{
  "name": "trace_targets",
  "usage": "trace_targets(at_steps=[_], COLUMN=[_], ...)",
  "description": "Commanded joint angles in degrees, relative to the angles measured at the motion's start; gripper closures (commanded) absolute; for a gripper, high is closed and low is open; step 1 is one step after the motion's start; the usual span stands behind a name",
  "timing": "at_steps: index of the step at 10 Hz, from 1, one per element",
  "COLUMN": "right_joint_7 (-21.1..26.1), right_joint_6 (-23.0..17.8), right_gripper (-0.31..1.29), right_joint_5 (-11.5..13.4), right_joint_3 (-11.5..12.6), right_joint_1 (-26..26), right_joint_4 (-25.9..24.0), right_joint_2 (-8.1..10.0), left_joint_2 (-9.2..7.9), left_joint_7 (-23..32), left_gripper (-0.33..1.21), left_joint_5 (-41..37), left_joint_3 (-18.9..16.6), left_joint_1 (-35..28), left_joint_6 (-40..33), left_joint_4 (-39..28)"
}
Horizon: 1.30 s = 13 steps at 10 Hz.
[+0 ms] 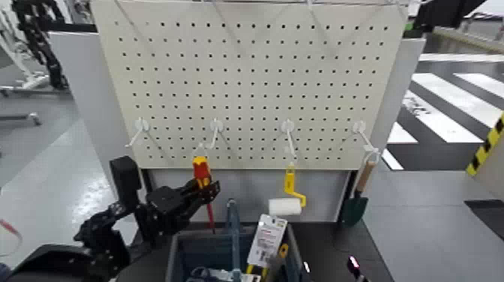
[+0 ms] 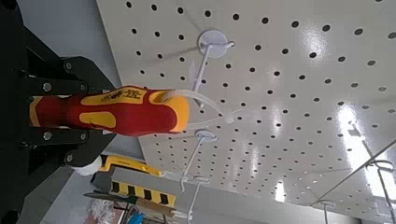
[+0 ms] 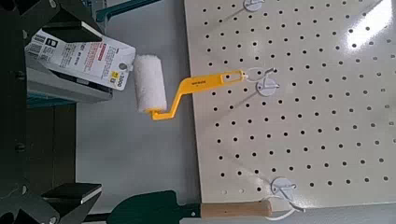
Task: Put the red screwdriver into the crate.
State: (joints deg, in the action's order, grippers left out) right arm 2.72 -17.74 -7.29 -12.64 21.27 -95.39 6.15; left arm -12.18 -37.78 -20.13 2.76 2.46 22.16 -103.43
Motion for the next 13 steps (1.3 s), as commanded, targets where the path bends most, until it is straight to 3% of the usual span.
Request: trace_targets(at_steps=[1, 5, 8, 13], right_joint_7=[0.0, 0.0, 0.0, 0.0], right_joint_6=[0.0, -0.1, -0.1, 0.2], right_gripper=[0.16, 0.16, 0.16, 0.16], right_joint_5=[0.0, 0.0, 0.0, 0.0], right_joint_3=[0.1, 0.1, 0.1, 0.1], right_joint_1=[0.0, 0.0, 0.0, 0.1], right_joint_4=[0.0, -0.1, -0.1, -0.3], right_joint_2=[0.00, 0.00, 0.00, 0.00], left_joint_2=[0.14, 0.31, 1.37, 2.16], left_joint_7=[0.2, 0.1, 2.3, 0.5], left_gripper=[1.19, 1.19, 1.19, 1.19], left_joint_5=[-0.3, -1.0, -4.3, -11.9], left_joint_3=[-1.7, -3.7, -4.4, -2.1], left_joint_1=[-2.9, -7.6, -11.5, -11.6], left_joint_6=[4.6, 8.0, 2.7, -1.0], left_joint_4=[-4.1, -6.7, -4.9, 3.6])
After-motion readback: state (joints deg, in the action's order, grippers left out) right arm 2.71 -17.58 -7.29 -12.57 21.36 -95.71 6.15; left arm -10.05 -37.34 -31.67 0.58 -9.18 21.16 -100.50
